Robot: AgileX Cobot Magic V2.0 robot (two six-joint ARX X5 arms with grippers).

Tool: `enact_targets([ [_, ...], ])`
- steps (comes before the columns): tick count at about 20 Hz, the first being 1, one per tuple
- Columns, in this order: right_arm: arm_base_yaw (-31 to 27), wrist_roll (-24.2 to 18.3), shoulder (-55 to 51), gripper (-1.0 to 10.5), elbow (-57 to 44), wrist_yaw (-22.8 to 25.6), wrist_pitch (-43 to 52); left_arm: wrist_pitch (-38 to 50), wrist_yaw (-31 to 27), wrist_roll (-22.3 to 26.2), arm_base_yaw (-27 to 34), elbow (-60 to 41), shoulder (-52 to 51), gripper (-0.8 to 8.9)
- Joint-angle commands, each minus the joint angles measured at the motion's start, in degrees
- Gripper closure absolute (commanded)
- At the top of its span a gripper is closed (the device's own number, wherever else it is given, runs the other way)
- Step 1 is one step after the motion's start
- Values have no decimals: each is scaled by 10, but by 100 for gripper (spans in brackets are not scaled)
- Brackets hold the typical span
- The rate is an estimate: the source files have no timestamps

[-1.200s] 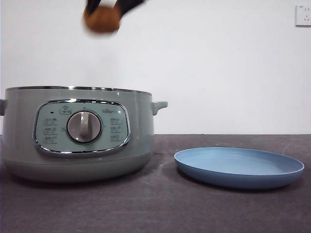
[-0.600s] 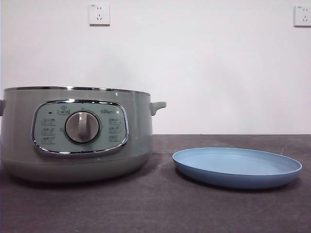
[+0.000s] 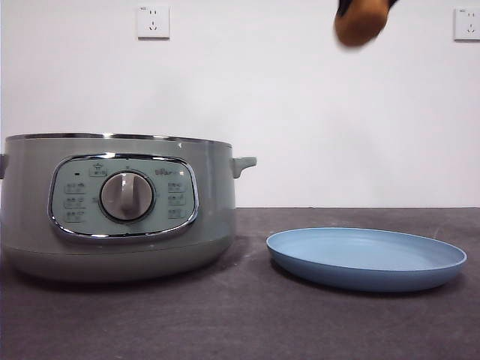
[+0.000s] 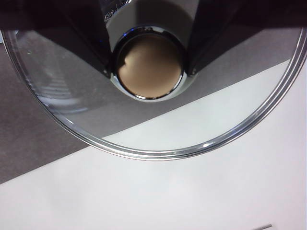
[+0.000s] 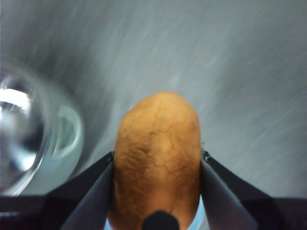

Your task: Take the potato out from the steamer,put the potato on the plate,close the lid

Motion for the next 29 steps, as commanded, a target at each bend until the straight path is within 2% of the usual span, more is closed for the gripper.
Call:
enact_targets([
  [1,14,3,6,956,-86,-14,-12,-24,0,4,0,4,-1,822],
  [5,42,1,8,956,-248,-13,43,-24,0,4,0,4,4,822],
  [10,58,12,8,956,-434,-12,207,-24,0,4,0,4,12,822],
  [14,59,14,8,956,-536,-11,316,-26,0,4,0,4,15,822],
  [19,58,19,8,930,-559,-11,327,-26,0,4,0,4,15,822],
  [22,58,19,8,622,-558,-11,327,-26,0,4,0,4,15,822],
  [23,57,19,4,567,-557,-11,326,-26,0,4,0,4,15,822],
  [29,57,19,-103,568,-553,-14,327,-28,0,4,0,4,15,822],
])
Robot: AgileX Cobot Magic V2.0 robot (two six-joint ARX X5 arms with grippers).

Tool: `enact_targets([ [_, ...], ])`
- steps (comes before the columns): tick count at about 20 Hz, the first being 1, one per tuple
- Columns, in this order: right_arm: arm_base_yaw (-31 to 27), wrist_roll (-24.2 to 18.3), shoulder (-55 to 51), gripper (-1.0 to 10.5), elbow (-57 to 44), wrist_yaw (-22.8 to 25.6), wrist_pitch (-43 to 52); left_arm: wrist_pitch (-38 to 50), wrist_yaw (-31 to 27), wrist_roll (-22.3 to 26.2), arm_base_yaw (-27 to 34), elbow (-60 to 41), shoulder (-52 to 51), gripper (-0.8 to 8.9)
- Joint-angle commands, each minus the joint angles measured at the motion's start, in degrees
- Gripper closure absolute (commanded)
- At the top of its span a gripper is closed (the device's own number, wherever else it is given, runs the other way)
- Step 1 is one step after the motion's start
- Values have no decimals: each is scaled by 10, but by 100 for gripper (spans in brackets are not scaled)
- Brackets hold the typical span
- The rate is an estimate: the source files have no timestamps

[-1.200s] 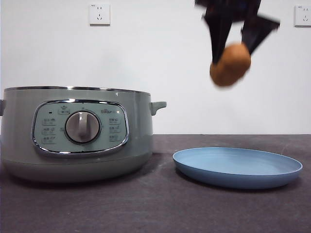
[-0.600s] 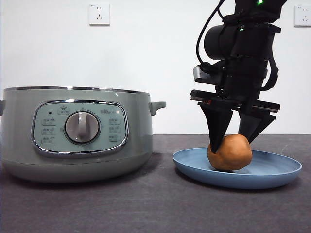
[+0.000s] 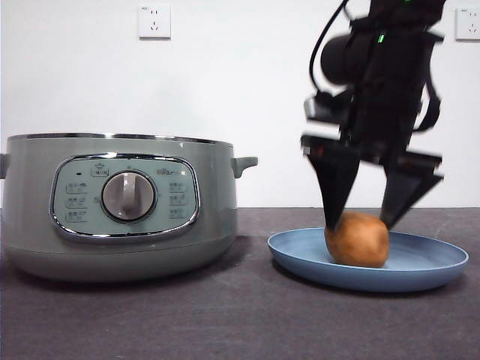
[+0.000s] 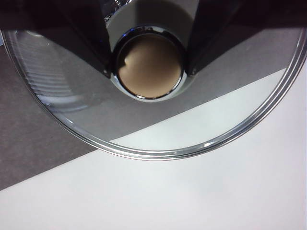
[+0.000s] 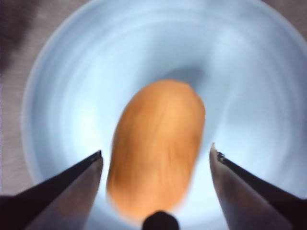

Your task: Take the potato out from the steamer,put the potato on the plate,close the lid

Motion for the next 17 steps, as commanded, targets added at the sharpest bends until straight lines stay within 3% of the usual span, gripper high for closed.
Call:
enact_targets([
  [1,0,6,-77,568,1,-1,4,-28,2,4,0,4,-4,822],
  [9,0,9,-331,570,2,5,4,-32,74,9,0,-45,-4,822],
  [14,0,20,-414,571,2,49,3,-32,135,31,-1,-155,-4,822],
  [17,0,20,-431,572,2,49,-1,6,178,36,-9,-231,-6,822],
])
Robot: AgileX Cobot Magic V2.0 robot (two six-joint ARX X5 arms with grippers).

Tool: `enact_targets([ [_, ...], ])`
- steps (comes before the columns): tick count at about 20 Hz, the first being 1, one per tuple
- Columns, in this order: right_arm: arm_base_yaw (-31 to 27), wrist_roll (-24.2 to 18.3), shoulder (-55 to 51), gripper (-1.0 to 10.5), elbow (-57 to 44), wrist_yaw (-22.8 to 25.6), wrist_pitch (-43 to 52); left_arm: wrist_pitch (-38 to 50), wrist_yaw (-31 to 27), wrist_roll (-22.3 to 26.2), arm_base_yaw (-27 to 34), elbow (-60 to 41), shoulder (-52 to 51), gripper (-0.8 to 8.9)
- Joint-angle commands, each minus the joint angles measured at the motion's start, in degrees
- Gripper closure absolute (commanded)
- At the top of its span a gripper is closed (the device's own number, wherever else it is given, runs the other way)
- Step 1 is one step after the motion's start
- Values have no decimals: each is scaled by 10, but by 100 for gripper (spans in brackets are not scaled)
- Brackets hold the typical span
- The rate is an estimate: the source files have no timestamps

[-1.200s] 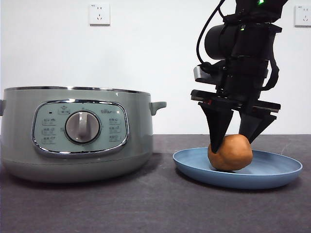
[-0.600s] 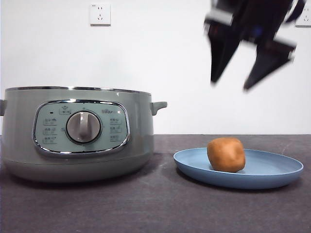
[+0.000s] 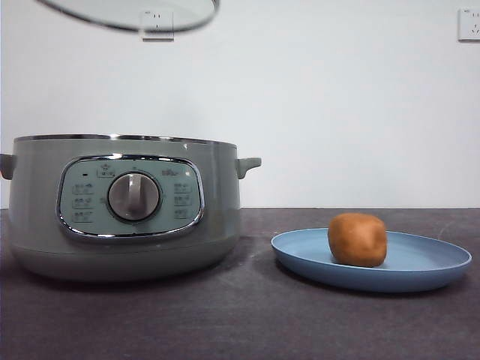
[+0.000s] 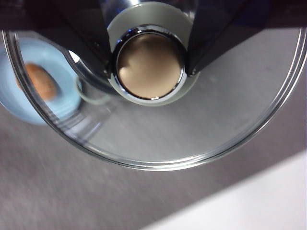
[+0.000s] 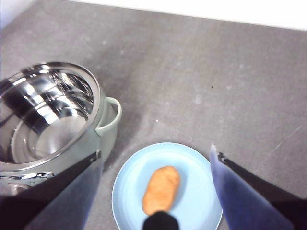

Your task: Take the potato out from the steamer,put the potato on the plate,close the lid

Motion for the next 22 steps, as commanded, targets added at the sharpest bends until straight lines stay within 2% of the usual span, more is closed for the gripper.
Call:
enact_targets([
  [1,0,6,-2,572,0,3,-3,21,24,11,-9,-48,-8,822],
  [8,0,7,-1,572,0,8,-18,142,33,4,-21,-273,-59,822],
  [10,0,7,-1,572,0,32,-20,192,33,-3,-21,-351,-94,822],
  [14,0,7,-1,572,0,31,-21,297,33,-20,-13,-480,-154,822],
  [18,0,7,-1,572,0,31,-23,372,30,-35,-13,-540,-156,822],
  [22,0,7,-1,572,0,31,-28,378,-27,-38,-13,-562,-156,823],
])
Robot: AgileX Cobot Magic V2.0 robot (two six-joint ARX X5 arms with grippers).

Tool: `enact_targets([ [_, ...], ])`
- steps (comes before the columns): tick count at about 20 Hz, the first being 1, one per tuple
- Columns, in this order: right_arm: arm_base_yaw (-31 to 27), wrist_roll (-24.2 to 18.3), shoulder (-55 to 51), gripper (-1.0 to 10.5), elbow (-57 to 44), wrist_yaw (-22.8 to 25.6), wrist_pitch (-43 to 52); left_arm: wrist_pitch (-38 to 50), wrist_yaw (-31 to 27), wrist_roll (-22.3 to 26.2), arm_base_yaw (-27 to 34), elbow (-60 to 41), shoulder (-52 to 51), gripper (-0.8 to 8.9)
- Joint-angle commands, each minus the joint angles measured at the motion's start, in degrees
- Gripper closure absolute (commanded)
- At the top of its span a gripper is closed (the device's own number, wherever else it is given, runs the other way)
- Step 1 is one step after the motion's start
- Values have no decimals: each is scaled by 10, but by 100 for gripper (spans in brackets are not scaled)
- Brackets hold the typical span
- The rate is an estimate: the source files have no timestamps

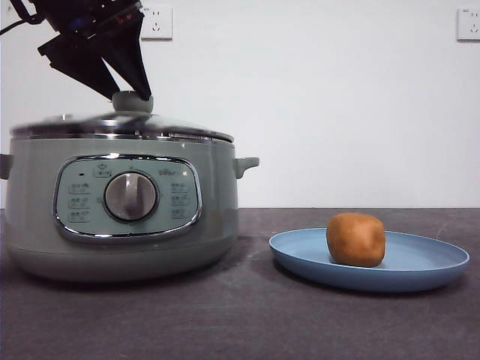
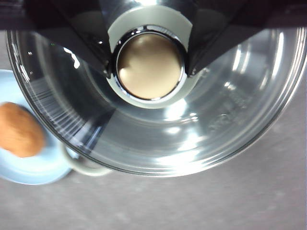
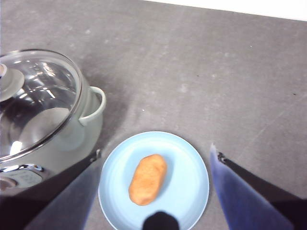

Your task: Take the potato out from the steamer,put the potato on the plate,close the lid

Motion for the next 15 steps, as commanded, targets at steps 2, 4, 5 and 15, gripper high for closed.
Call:
enact_targets([
  [2,0,6,0,573,0,2,1,7,-16,-5,2,-17,-5,823],
  [4,0,6,0,572,0,1,2,5,-15,-5,-2,-22,-3,822],
  [5,0,6,0,572,0,1,2,3,-15,-6,-7,-22,-2,822],
  [15,0,5,0,572,0,-2,2,-12,-18,-19,-9,30,-2,373],
])
